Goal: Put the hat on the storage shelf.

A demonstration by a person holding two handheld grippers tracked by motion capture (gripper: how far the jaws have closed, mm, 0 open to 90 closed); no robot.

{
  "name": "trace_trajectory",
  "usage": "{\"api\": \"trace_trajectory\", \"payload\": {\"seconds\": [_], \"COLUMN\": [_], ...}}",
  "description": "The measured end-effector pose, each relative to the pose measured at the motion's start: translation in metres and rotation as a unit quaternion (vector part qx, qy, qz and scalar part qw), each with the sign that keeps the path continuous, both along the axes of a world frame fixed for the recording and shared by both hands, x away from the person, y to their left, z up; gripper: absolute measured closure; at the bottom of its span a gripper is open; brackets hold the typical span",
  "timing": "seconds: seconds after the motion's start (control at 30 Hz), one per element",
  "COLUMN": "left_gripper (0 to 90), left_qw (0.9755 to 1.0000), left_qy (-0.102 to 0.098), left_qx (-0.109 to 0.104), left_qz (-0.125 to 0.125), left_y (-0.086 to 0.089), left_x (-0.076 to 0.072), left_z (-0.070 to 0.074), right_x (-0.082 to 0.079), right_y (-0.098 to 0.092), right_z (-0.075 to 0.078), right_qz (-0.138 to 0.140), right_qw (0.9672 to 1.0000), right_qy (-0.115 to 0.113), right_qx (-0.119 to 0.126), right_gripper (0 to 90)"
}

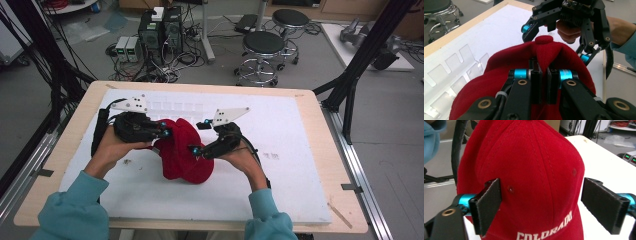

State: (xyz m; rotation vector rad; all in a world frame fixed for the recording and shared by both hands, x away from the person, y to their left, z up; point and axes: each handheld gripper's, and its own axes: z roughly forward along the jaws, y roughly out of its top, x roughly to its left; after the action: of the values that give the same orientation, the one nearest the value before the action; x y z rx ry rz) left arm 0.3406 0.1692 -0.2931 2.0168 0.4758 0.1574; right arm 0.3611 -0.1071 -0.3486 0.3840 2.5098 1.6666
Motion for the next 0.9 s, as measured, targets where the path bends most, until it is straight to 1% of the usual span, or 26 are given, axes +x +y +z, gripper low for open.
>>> {"api": "trace_trajectory", "payload": {"seconds": [0.1, 0.17, 0.3, 0.4, 0.43, 0.47, 0.5, 0.53, 0.57, 0.6, 0.7, 0.77, 0.83, 0.87, 0.9], "left_gripper": [85.5, 85.5, 85.5, 85.5, 85.4, 85.4, 85.4, 85.4, 85.4, 85.3, 84.1, 83.5, 82.7, 82.4, 82.2], "left_qw": [1.0000, 1.0000, 0.9999, 1.0000, 0.9999, 0.9999, 0.9999, 0.9999, 0.9999, 0.9999, 1.0000, 1.0000, 1.0000, 1.0000, 1.0000], "left_qy": [-0.001, -0.001, -0.002, -0.003, -0.004, -0.004, -0.005, -0.005, -0.005, -0.006, -0.003, -0.003, -0.002, -0.002, -0.002], "left_qx": [-0.001, -0.003, -0.002, -0.003, -0.002, -0.002, 0.000, 0.000, 0.000, 0.000, 0.000, 0.001, 0.000, 0.000, 0.000], "left_qz": [-0.005, -0.005, -0.010, -0.009, -0.009, -0.010, -0.010, -0.009, -0.009, -0.009, -0.006, -0.005, -0.002, -0.003, -0.002], "left_y": [0.000, 0.000, -0.001, -0.002, -0.002, -0.002, -0.002, -0.002, -0.002, -0.002, -0.002, -0.002, -0.003, -0.002, -0.002], "left_x": [0.001, 0.001, 0.001, 0.001, 0.002, 0.001, 0.002, 0.002, 0.002, 0.002, 0.002, 0.002, 0.003, 0.003, 0.003], "left_z": [0.000, -0.001, -0.001, -0.001, -0.001, -0.001, -0.001, -0.001, -0.001, -0.001, -0.001, -0.002, -0.002, -0.002, -0.002], "right_x": [0.002, 0.003, 0.003, 0.003, 0.003, 0.003, 0.003, 0.003, 0.002, 0.002, 0.001, 0.000, -0.001, -0.002, -0.002], "right_y": [0.002, 0.003, 0.005, 0.007, 0.007, 0.008, 0.008, 0.009, 0.010, 0.011, 0.012, 0.013, 0.013, 0.013, 0.013], "right_z": [-0.002, -0.003, -0.004, -0.005, -0.005, -0.004, -0.005, -0.004, -0.004, -0.004, -0.003, -0.003, -0.003, -0.003, -0.003], "right_qz": [0.011, 0.016, 0.022, 0.021, 0.019, 0.015, 0.018, 0.015, 0.013, 0.013, 0.014, 0.017, 0.020, 0.018, 0.017], "right_qw": [0.9999, 0.9998, 0.9997, 0.9995, 0.9994, 0.9994, 0.9993, 0.9994, 0.9993, 0.9993, 0.9987, 0.9985, 0.9984, 0.9983, 0.9984], "right_qy": [0.008, 0.013, 0.012, 0.021, 0.027, 0.028, 0.029, 0.027, 0.029, 0.025, 0.039, 0.042, 0.040, 0.045, 0.044], "right_qx": [0.000, -0.002, -0.007, -0.010, -0.011, -0.013, -0.013, -0.018, -0.022, -0.025, -0.030, -0.030, -0.033, -0.032, -0.032], "right_gripper": [20.2, 22.7, 31.6, 38.2, 41.2, 44.8, 48.8, 54.3, 58.3, 62.2, 70.9, 78.0, 81.1, 81.8, 82.6]}}
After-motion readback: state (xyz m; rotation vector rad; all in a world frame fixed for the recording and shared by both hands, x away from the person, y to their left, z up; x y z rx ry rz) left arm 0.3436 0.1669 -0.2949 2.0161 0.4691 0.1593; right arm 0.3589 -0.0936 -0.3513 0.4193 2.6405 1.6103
